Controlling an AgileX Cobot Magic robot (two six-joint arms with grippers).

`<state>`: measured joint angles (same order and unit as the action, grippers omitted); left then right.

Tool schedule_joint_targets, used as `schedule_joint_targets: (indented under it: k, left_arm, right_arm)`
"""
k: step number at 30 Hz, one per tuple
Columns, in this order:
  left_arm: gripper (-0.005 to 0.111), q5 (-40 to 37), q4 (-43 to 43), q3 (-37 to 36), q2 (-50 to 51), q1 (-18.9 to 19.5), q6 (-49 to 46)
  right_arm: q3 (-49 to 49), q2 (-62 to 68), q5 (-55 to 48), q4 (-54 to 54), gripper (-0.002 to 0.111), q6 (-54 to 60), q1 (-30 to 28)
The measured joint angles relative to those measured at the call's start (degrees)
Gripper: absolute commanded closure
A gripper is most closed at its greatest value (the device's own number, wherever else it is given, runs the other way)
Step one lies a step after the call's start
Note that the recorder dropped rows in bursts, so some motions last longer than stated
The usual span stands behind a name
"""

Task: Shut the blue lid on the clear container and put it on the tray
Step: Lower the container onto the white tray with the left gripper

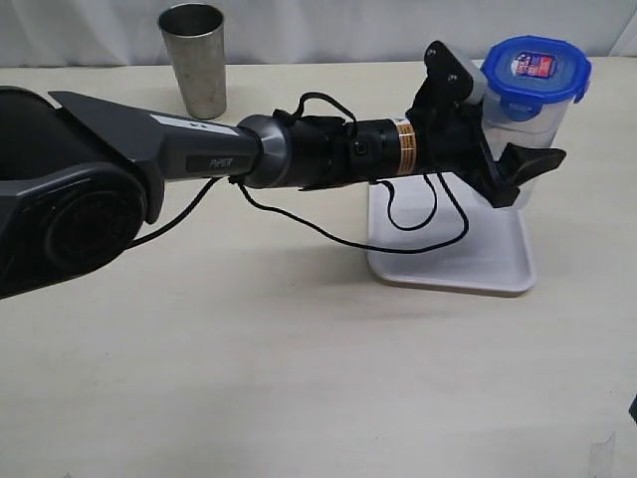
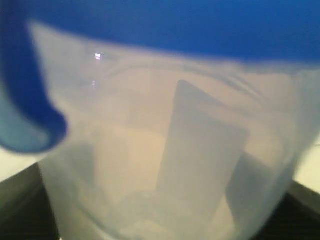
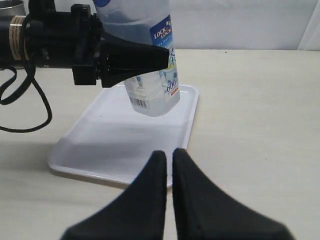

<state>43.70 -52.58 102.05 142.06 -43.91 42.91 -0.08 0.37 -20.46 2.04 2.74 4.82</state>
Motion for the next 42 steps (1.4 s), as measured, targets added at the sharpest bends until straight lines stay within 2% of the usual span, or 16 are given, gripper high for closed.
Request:
schedule_joint_targets:
  k: [8,14,24,33,35,37,39,42]
  left_arm:
    - [0.107,-5.7,1.5,0.0,1.0,0.0,-2.3]
    - [0.107,-7.8,-1.2,0.0,1.0,0.0,-2.3]
    - [0.107,-7.2,1.1,-4.6,1.0,-0.3,-4.5]
    - [0.105,-5.1,4.4,-4.7,1.2,-0.4,-5.7]
    - [0.097,-6.4,4.5,-4.7,1.2,-0.6,-5.7]
    - [0.084,-8.4,4.6,-4.7,1.2,-0.7,-5.7]
    - [0.065,-10.2,5.1,-4.7,1.2,-0.7,-5.5]
    - [0.030,-11.2,6.9,-4.7,1.2,-0.7,-5.5]
  right_arm:
    - [0.0,0.0,0.0,0.0,0.104,0.0,0.0]
    - [0.0,0.0,0.0,0.0,0.104,0.0,0.0]
    - [0.0,0.0,0.0,0.0,0.104,0.0,0.0]
    - [0.0,0.0,0.0,0.0,0.104,0.0,0.0]
    - [0.0,0.0,0.0,0.0,0.104,0.0,0.0]
    - [0.0,0.0,0.0,0.0,0.104,0.0,0.0]
    - [0.0,0.0,0.0,0.0,0.104,0.0,0.0]
    - [0.0,0.0,0.0,0.0,0.104,0.0,0.0]
